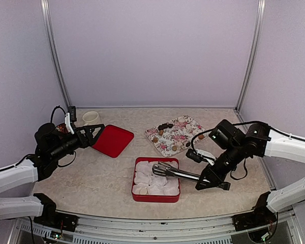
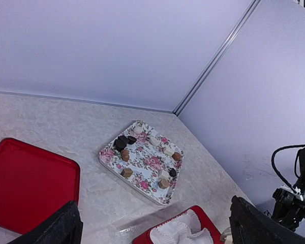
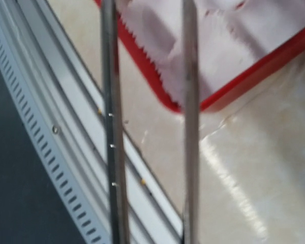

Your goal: Pack the chocolate

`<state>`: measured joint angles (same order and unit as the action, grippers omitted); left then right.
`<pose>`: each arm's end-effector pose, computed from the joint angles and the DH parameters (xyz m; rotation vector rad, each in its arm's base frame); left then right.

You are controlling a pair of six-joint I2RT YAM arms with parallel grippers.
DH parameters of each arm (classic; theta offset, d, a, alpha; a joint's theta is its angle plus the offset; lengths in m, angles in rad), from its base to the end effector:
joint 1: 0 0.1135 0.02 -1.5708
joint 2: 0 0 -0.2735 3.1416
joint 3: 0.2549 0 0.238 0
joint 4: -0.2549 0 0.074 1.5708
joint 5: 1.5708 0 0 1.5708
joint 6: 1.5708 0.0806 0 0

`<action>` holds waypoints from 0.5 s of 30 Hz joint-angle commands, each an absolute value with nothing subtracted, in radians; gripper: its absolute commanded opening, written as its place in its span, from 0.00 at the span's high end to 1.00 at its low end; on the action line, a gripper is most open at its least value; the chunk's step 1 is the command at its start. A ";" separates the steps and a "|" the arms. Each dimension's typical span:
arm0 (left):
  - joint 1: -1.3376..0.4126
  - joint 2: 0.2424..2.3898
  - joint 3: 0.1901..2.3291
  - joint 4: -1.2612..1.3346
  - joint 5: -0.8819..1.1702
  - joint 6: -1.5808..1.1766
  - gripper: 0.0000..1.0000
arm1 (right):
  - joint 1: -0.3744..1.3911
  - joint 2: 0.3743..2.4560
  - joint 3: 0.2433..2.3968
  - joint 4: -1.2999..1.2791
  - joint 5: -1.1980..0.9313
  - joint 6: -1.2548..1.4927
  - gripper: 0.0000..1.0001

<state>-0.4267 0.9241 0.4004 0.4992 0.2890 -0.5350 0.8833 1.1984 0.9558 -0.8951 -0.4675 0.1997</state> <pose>0.2052 -0.1185 0.2649 0.1460 1.6762 -0.9668 0.1114 0.1929 0.2387 -1.1042 2.6550 0.9115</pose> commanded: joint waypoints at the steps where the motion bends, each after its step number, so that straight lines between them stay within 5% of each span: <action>1: -0.420 0.911 0.426 0.488 0.300 -0.541 0.01 | 0.927 1.186 0.893 -0.863 -0.528 0.238 0.77; 15: -0.421 0.895 0.419 0.479 0.294 -0.535 0.01 | 0.953 1.253 0.843 -0.773 -0.566 0.250 0.76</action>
<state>-0.4267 0.9150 0.4004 0.4816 0.2886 -0.5381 0.9417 1.2385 0.8589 -0.8127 -0.5388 0.2516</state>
